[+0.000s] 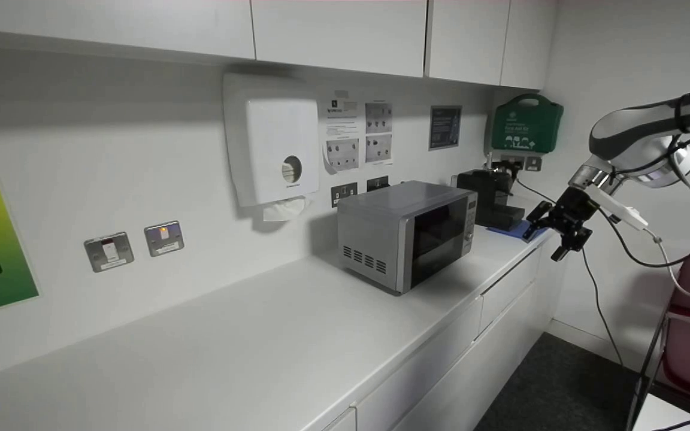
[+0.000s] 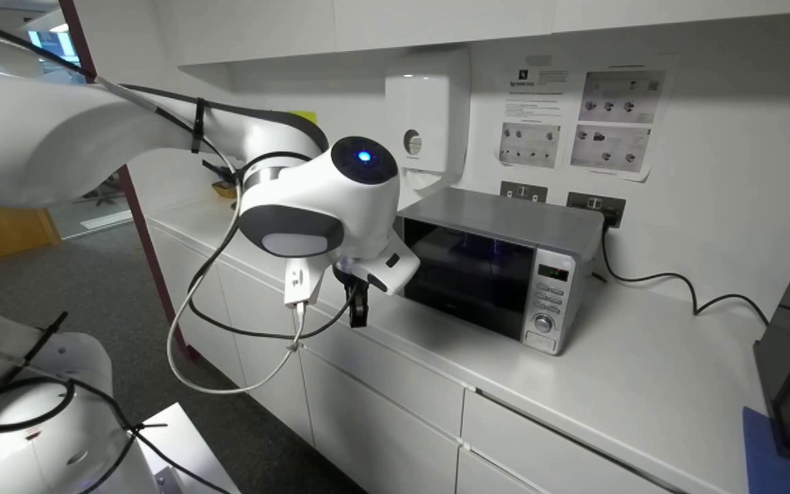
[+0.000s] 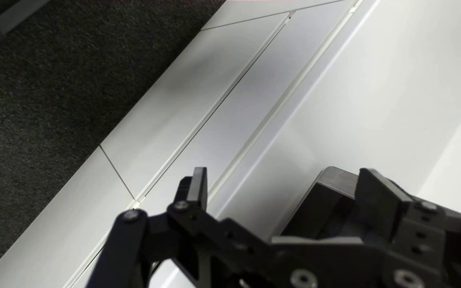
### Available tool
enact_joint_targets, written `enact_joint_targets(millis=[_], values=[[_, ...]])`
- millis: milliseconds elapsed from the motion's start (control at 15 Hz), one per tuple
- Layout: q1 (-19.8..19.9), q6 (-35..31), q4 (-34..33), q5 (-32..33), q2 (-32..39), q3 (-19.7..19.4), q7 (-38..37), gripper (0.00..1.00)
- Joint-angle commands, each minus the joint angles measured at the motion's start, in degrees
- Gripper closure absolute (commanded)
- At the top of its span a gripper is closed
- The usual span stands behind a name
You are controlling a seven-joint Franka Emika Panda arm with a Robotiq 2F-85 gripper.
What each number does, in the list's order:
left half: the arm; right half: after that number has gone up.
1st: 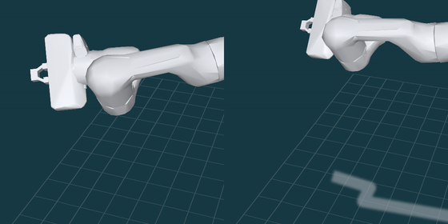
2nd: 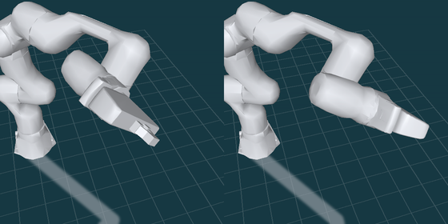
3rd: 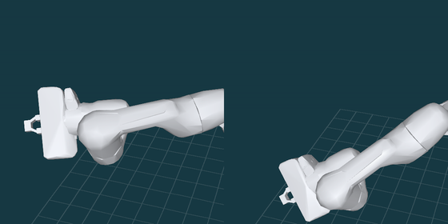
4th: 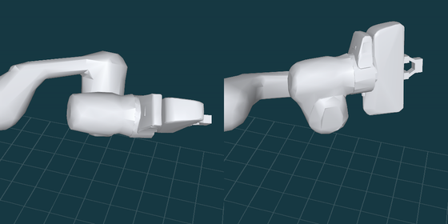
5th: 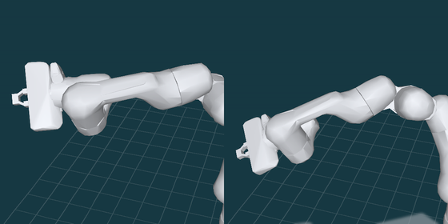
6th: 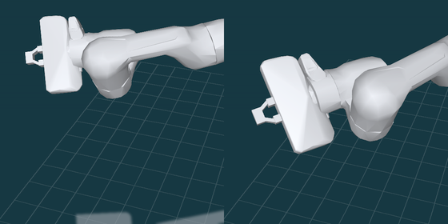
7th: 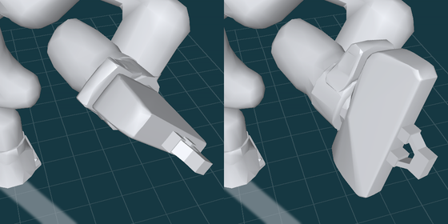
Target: Press a button on the right side of the microwave
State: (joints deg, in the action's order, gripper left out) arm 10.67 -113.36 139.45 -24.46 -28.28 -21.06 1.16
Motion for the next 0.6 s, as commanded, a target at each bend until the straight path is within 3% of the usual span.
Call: enact_joint_targets(millis=[0,533], values=[[1.4,-0.3,-0.5,-2.2,1.1,1.0,-0.8,0.0],[2.3,-17.5,-2.7,-21.9,8.6,-1.1,-2.2,0.0]])
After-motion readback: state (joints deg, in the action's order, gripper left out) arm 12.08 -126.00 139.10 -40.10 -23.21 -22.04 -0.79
